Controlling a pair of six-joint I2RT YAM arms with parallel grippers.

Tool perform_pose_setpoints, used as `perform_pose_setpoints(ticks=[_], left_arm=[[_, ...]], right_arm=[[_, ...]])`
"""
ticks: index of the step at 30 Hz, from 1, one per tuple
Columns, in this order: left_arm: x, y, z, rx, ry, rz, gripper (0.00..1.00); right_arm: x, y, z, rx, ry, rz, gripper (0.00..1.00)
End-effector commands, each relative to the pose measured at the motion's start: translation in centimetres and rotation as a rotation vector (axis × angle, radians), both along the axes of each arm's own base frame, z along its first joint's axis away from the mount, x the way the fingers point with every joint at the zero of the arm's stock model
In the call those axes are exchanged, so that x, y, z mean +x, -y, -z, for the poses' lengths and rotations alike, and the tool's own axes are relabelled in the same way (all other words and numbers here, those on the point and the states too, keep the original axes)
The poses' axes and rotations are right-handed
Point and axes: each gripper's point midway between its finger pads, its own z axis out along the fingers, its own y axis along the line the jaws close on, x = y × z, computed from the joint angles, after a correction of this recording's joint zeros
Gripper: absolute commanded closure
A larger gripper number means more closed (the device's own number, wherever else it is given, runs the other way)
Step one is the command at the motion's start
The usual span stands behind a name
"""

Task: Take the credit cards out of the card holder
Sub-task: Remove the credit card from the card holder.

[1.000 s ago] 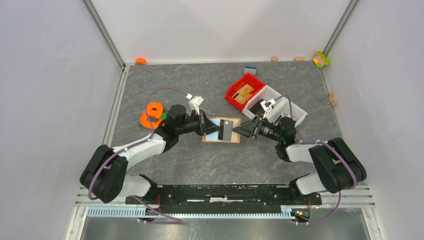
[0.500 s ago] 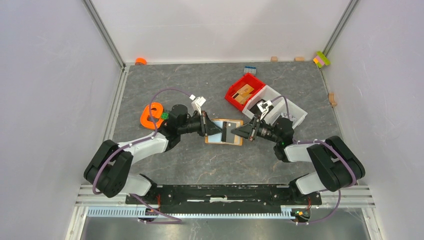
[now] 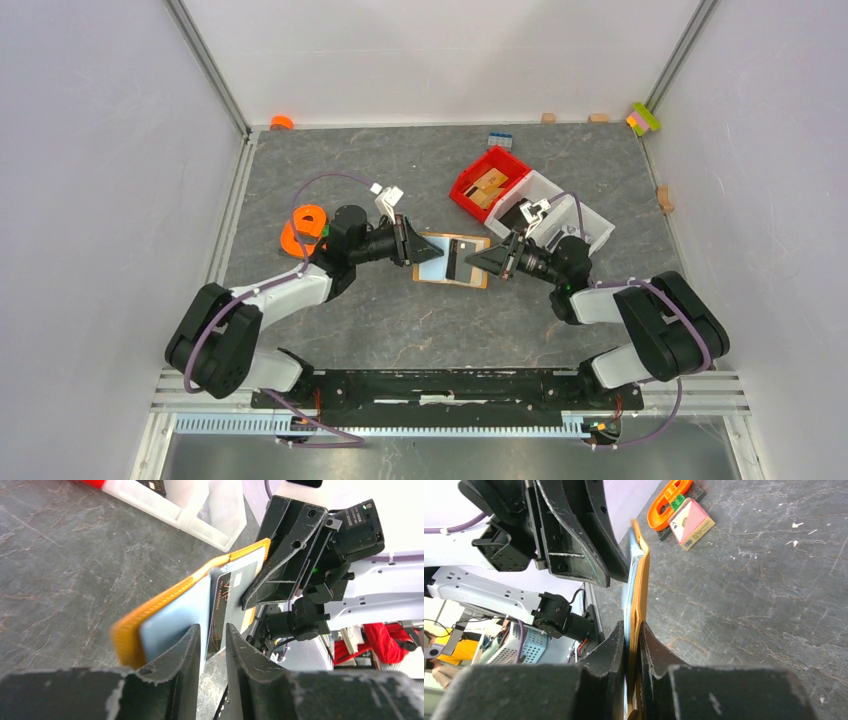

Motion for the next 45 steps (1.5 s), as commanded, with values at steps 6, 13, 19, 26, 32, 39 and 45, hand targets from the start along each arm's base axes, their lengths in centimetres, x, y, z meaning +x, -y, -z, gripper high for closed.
perform_pose_setpoints(ticks=[6, 13, 19, 26, 32, 39, 45], left_arm=[[-1.5, 1.7, -1.1, -0.043, 0.034, 0.112, 0.62], [-1.9, 2.6, -0.3, -0.022, 0.008, 0.153, 0.58], [-2.5, 3.6, 0.3, -0.01, -0.024, 0.203, 0.58], [-3.0, 4.1, 0.1, -0.022, -0.028, 0.237, 0.86], [-2.0, 3.4, 0.2, -0.008, -0.031, 0.173, 0.98], [-0.1, 0.9, 0.3, 0.0, -0.026, 0.036, 0.98], [1.7, -1.8, 1.0, 0.015, -0.057, -0.101, 0.98]], right_arm=[[-0.9, -0.3, -2.6, 0.095, 0.058, -0.049, 1.0], [-1.3, -0.4, -3.0, 0.109, 0.055, -0.063, 1.0], [-1.6, -0.8, -3.3, 0.124, 0.053, -0.084, 1.0], [-1.6, -0.9, -3.2, 0.123, 0.051, -0.09, 1.0], [-1.4, -0.8, -2.8, 0.117, 0.041, -0.081, 0.69], [-0.5, 0.3, -2.1, 0.111, 0.019, -0.029, 0.65], [0.0, 0.7, -1.4, 0.1, -0.004, -0.003, 0.8]])
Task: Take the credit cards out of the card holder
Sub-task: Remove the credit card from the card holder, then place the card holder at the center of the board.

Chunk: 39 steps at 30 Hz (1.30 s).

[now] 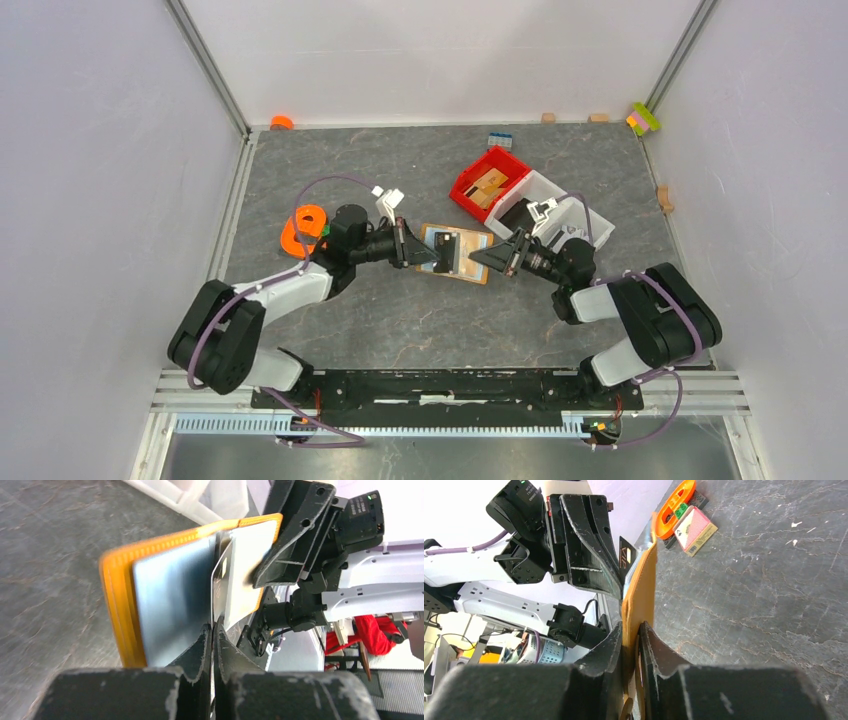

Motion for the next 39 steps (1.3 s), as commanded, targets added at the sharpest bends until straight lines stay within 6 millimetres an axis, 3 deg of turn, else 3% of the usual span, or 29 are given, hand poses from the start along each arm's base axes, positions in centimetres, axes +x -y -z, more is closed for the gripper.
perform_pose_setpoints(ticks=[1, 4, 9, 14, 17, 25, 33, 39], left_arm=[[2.6, -2.6, 0.2, 0.016, -0.006, -0.18, 0.98], [3.1, -3.9, -0.1, 0.033, 0.02, -0.246, 0.98], [2.7, -5.5, -2.3, 0.027, 0.131, -0.313, 0.98], [2.2, -6.0, -3.5, 0.003, 0.191, -0.326, 0.98], [2.0, -5.6, -3.7, -0.009, 0.189, -0.301, 0.98], [1.0, -3.6, -4.2, -0.074, 0.179, -0.181, 0.98], [-0.8, -1.4, -5.2, -0.129, 0.195, -0.05, 0.98], [-2.2, 0.3, -5.7, -0.159, 0.196, 0.051, 0.98]], right_arm=[[-0.1, 0.1, -0.5, 0.012, 0.046, -0.001, 0.81], [0.5, 0.2, 1.0, -0.026, 0.008, 0.023, 0.8], [1.2, 0.1, 3.6, -0.107, -0.044, 0.046, 0.76], [2.5, 0.6, 7.5, -0.275, -0.119, 0.09, 0.48], [3.1, 1.5, 8.6, -0.371, -0.124, 0.132, 0.39], [3.4, 2.1, 4.7, -0.371, 0.055, 0.175, 0.4], [0.9, 1.3, -1.0, -0.202, 0.284, 0.135, 0.29], [-1.0, 0.0, -3.4, -0.12, 0.375, 0.061, 0.3]])
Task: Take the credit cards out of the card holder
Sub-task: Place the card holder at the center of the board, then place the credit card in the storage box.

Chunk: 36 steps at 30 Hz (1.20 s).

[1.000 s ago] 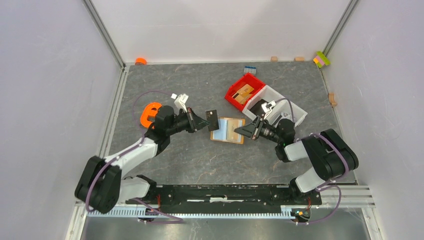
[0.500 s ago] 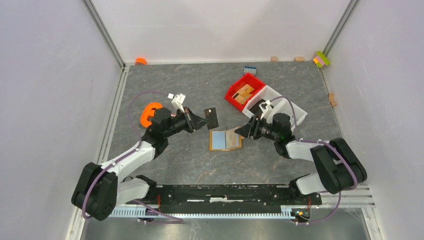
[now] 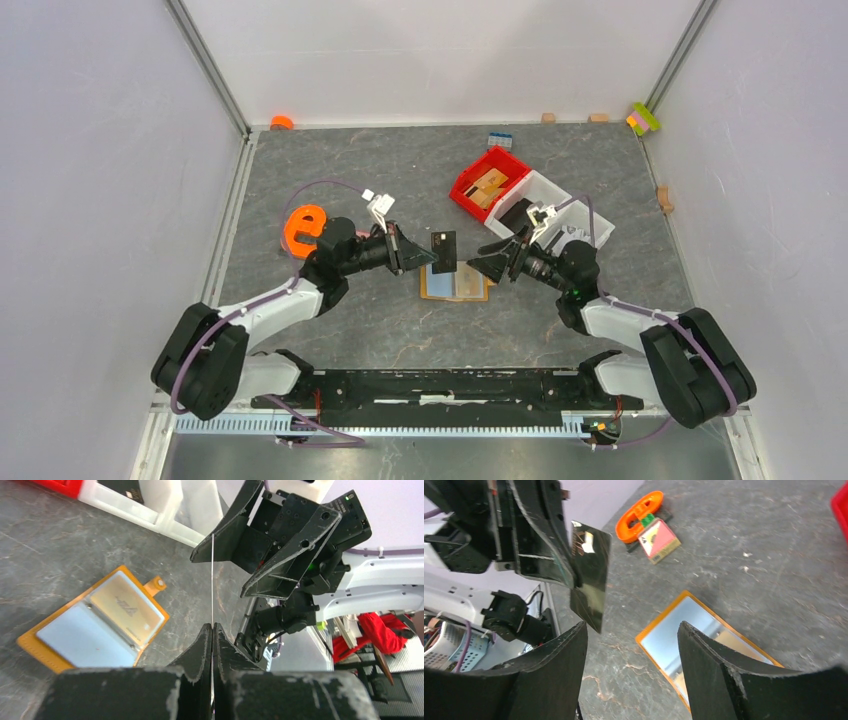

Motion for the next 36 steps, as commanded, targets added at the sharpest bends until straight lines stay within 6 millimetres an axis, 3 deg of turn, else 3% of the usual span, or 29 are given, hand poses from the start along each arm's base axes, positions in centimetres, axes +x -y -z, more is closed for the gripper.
perform_pose_setpoints(ticks=[1, 8, 15, 20, 23, 28, 32, 36], left_arm=[[-1.2, 1.9, -3.2, -0.079, 0.068, 0.115, 0.98], [-2.4, 3.2, -3.4, -0.08, 0.077, 0.185, 0.98], [-2.5, 3.4, -3.4, -0.075, 0.085, 0.189, 0.96], [-0.4, 2.6, -1.2, 0.044, 0.046, 0.059, 0.69], [0.9, 1.6, 0.0, 0.123, 0.034, -0.033, 0.53], [3.0, -0.9, 2.1, 0.266, 0.002, -0.216, 0.41], [4.3, -2.9, 3.6, 0.386, -0.031, -0.328, 0.39], [4.5, -2.9, 5.0, 0.446, -0.08, -0.32, 0.4]], right_arm=[[-1.4, -1.1, -3.4, 0.079, 0.135, -0.085, 0.31], [-2.2, -2.1, -4.0, 0.1, 0.141, -0.141, 0.46], [-2.8, -2.9, -4.1, 0.124, 0.124, -0.196, 0.79], [-3.3, -2.9, -4.6, 0.168, 0.114, -0.216, 1.0], [-2.6, -2.9, -3.9, 0.162, 0.075, -0.197, 1.0], [0.3, -0.9, -0.8, 0.093, -0.041, -0.044, 1.0], [3.4, 2.6, 3.4, -0.028, -0.169, 0.154, 1.0], [5.2, 4.8, 4.2, -0.062, -0.197, 0.268, 0.97]])
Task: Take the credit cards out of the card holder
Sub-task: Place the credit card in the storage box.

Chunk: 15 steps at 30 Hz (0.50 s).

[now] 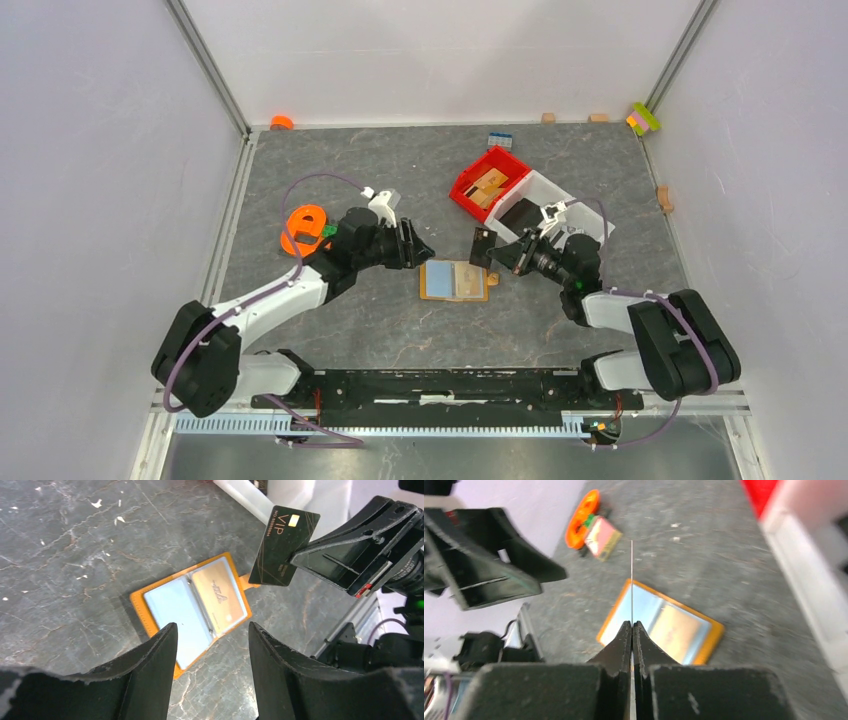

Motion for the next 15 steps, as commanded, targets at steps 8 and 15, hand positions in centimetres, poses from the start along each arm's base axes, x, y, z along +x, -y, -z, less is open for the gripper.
perform_pose_setpoints(ticks=[8, 15], left_arm=[[1.6, -0.8, 3.4, 0.195, -0.104, -0.036, 0.41], [1.6, -0.5, 4.7, 0.22, -0.147, -0.023, 0.41]], right_arm=[[7.3, 8.1, 0.1, -0.24, -0.105, 0.501, 0.99], [9.8, 12.2, 0.1, -0.234, -0.215, 0.801, 1.0]])
